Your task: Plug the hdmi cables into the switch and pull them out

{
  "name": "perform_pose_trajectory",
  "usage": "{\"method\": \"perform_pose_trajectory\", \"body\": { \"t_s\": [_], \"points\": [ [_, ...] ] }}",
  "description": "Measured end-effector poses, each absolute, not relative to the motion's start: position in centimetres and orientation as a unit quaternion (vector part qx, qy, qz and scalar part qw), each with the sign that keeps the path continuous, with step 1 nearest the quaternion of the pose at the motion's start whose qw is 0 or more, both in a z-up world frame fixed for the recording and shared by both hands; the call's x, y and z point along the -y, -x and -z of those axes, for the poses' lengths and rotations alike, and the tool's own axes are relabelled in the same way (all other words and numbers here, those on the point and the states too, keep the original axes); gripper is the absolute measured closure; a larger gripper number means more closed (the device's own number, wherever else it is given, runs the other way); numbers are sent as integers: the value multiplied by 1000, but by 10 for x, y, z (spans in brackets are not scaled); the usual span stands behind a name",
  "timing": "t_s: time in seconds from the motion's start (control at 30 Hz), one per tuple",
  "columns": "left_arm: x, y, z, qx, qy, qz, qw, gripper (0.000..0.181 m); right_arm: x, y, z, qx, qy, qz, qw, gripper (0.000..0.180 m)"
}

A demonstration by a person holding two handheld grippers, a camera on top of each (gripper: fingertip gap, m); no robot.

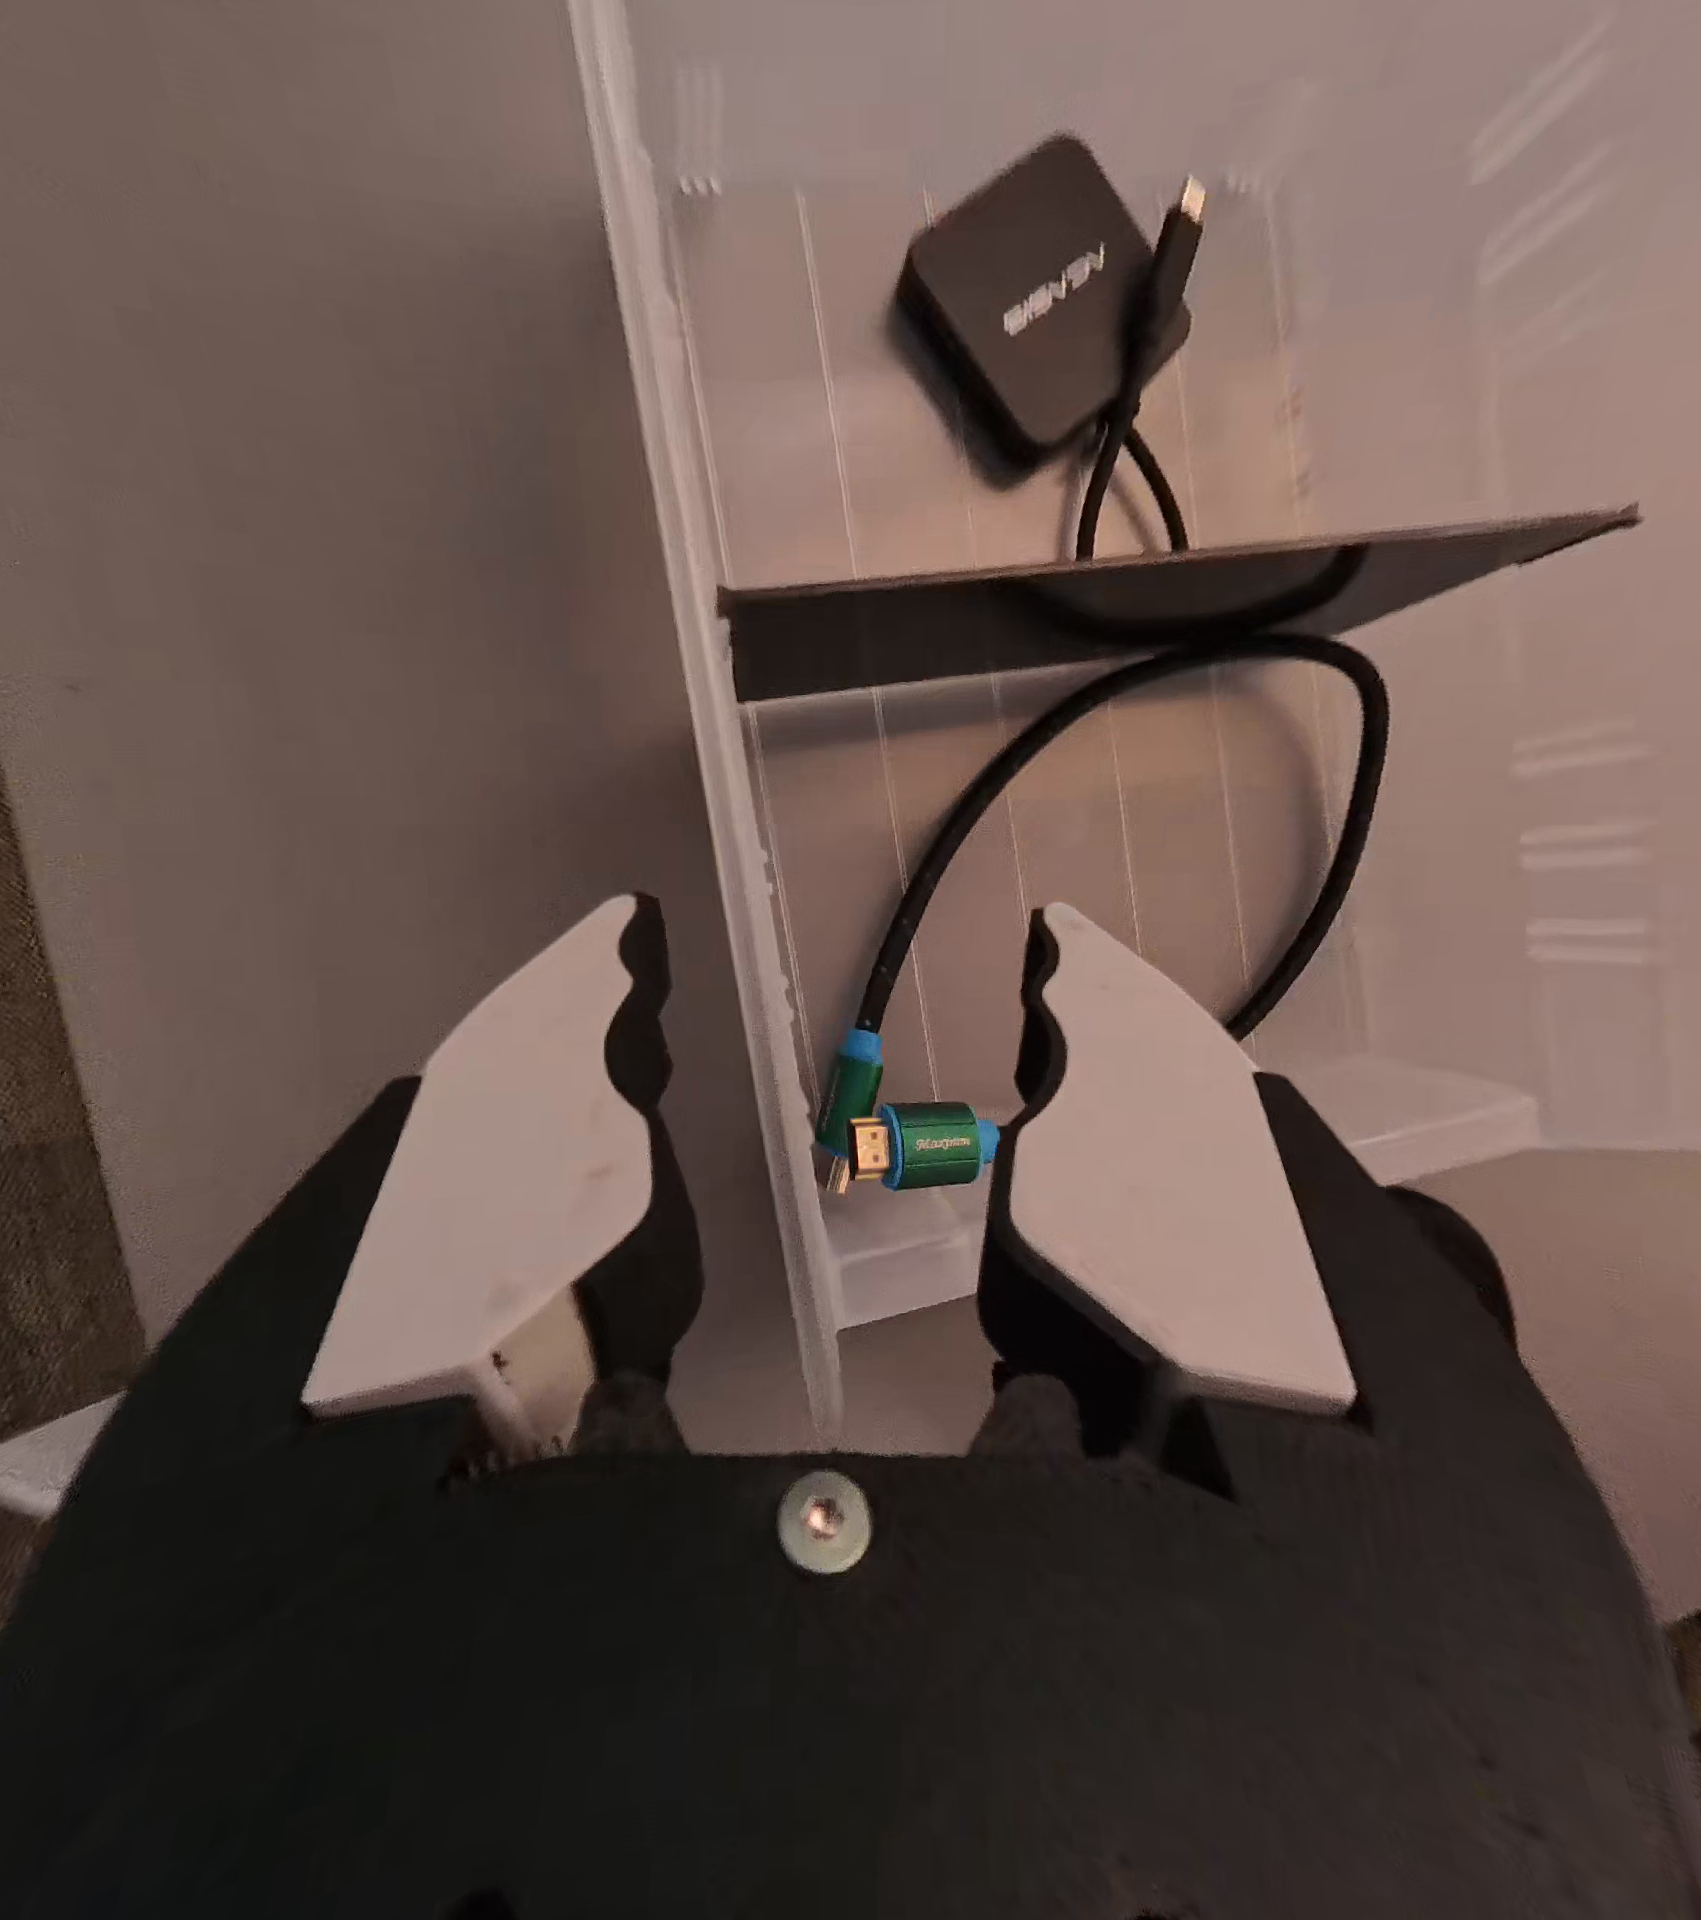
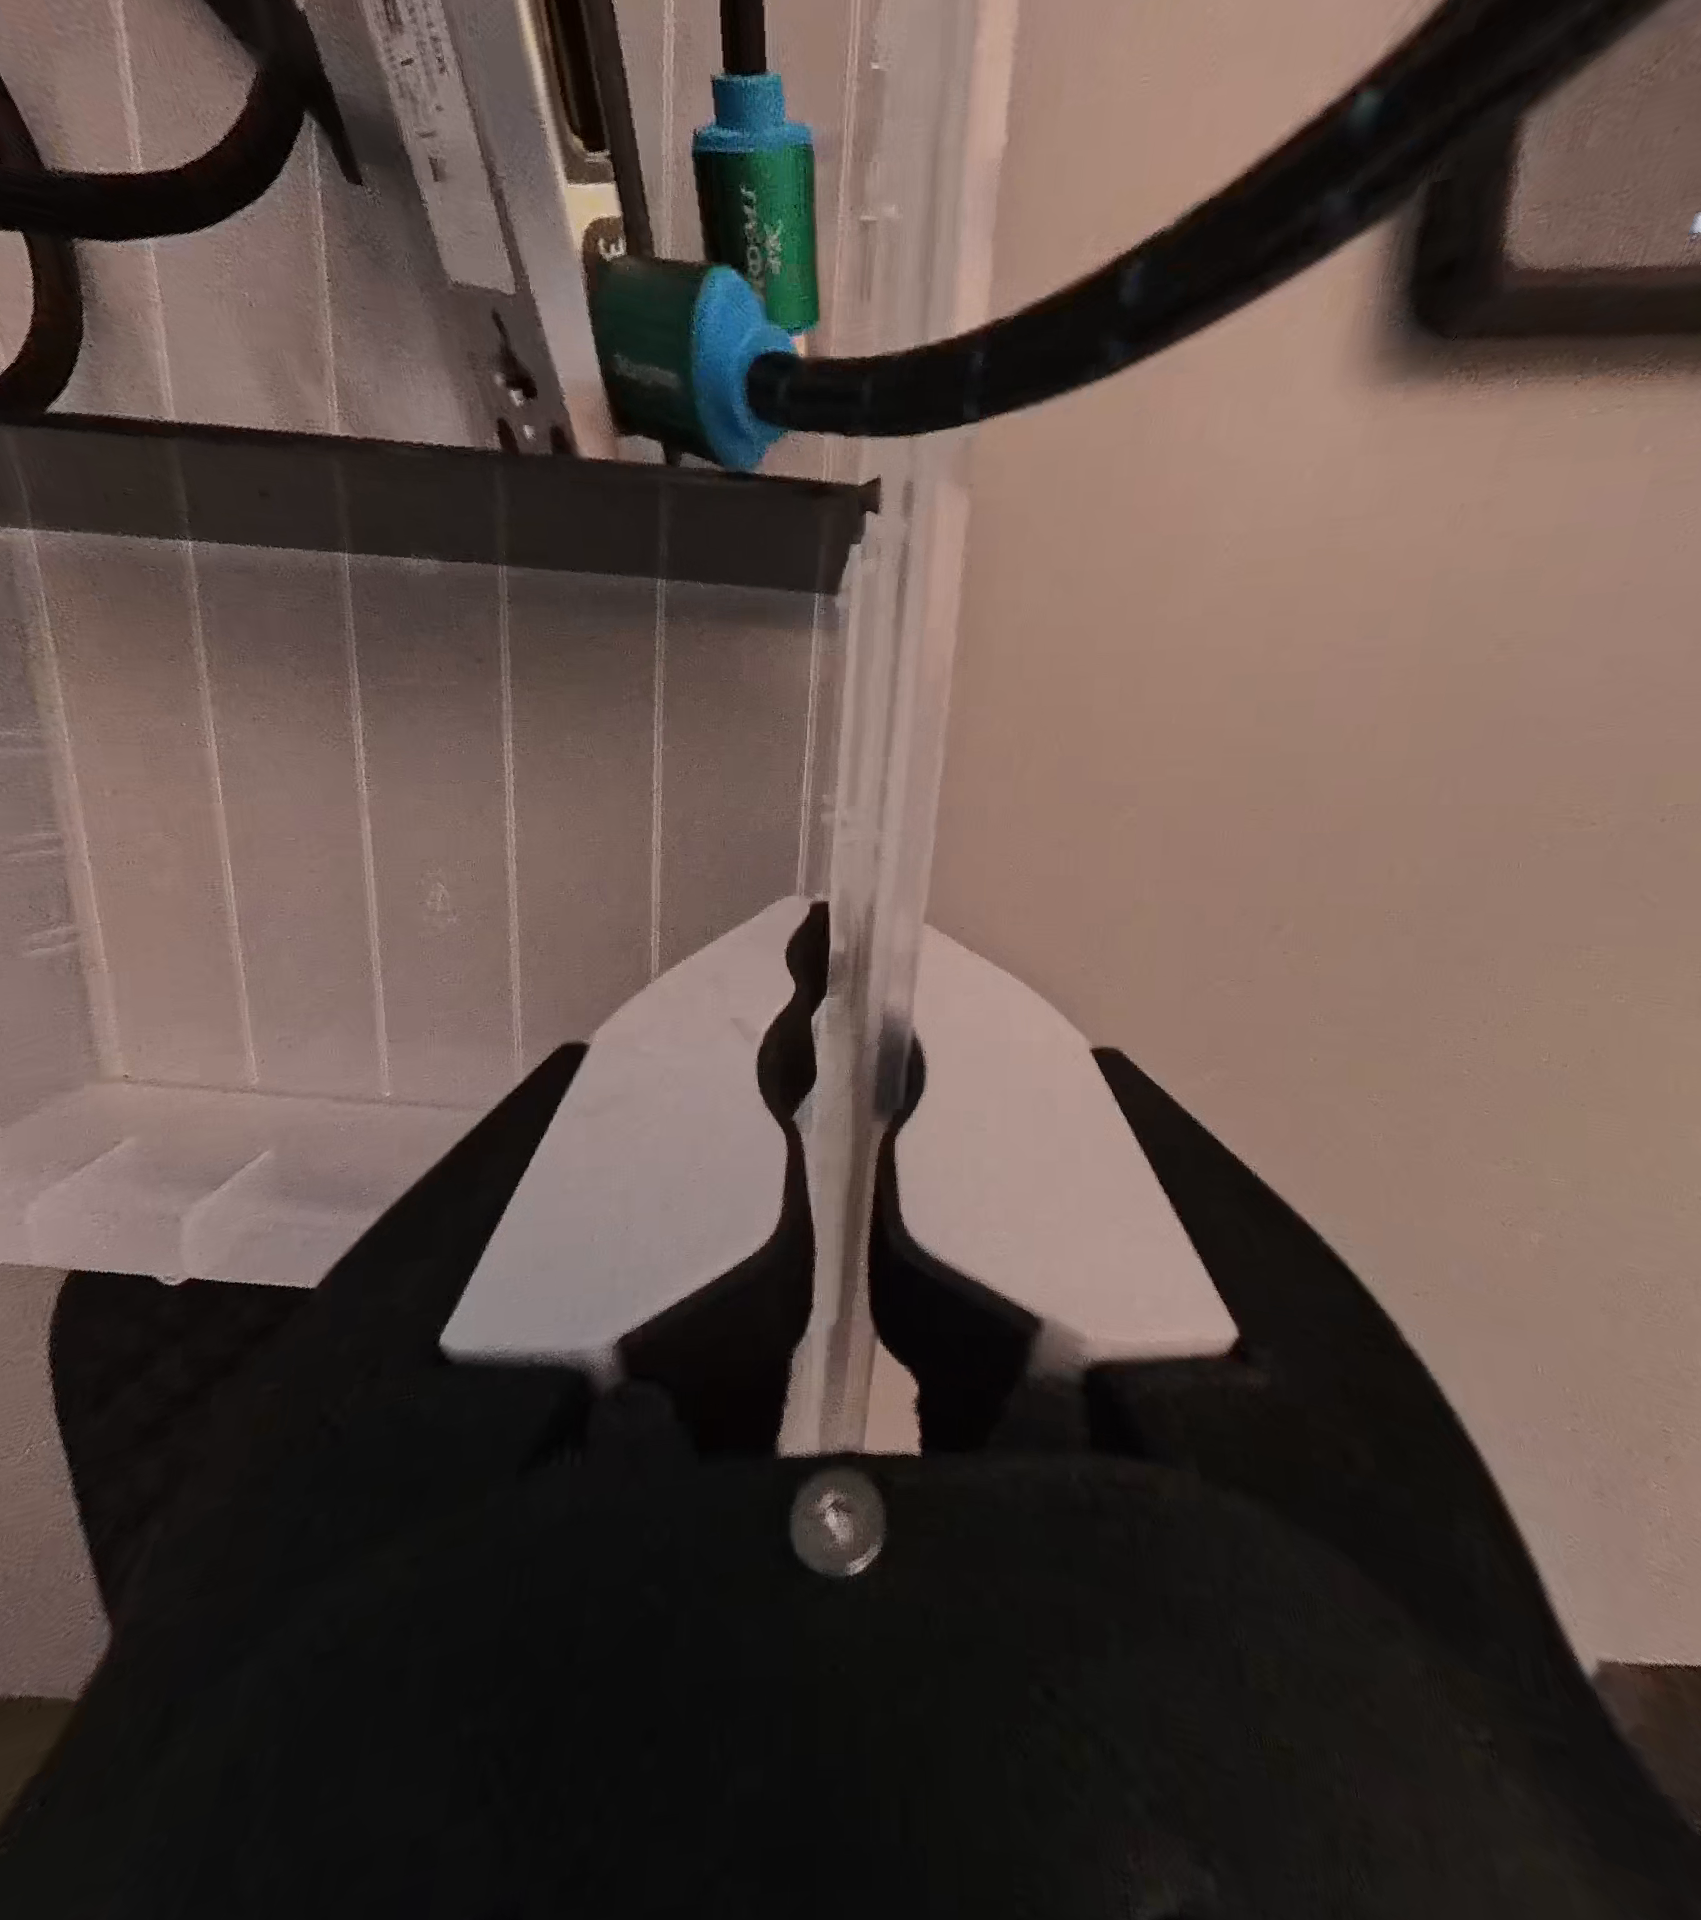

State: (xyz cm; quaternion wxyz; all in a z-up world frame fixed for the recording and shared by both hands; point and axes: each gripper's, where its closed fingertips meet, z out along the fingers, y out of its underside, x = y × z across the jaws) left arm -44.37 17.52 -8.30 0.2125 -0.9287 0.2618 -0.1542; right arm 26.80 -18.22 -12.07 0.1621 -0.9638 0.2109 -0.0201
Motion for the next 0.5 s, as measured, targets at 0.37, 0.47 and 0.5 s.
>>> {"method": "perform_pose_trajectory", "body": {
  "t_s": [0.37, 0.47, 0.5],
  "points": [
    [-171, 461, 117, -246, 952, 115, 139, 176, 178, -273, 121, -208, 957, 5, 201, 174],
    [-168, 462, 117, -240, 954, 120, 134, 175, 178, -272, 121, -202, 958, 6, 203, 174],
    [-167, 462, 117, -240, 954, 123, 133, 175, 177, -272, 120, -198, 959, 5, 203, 174]
  ]
}}
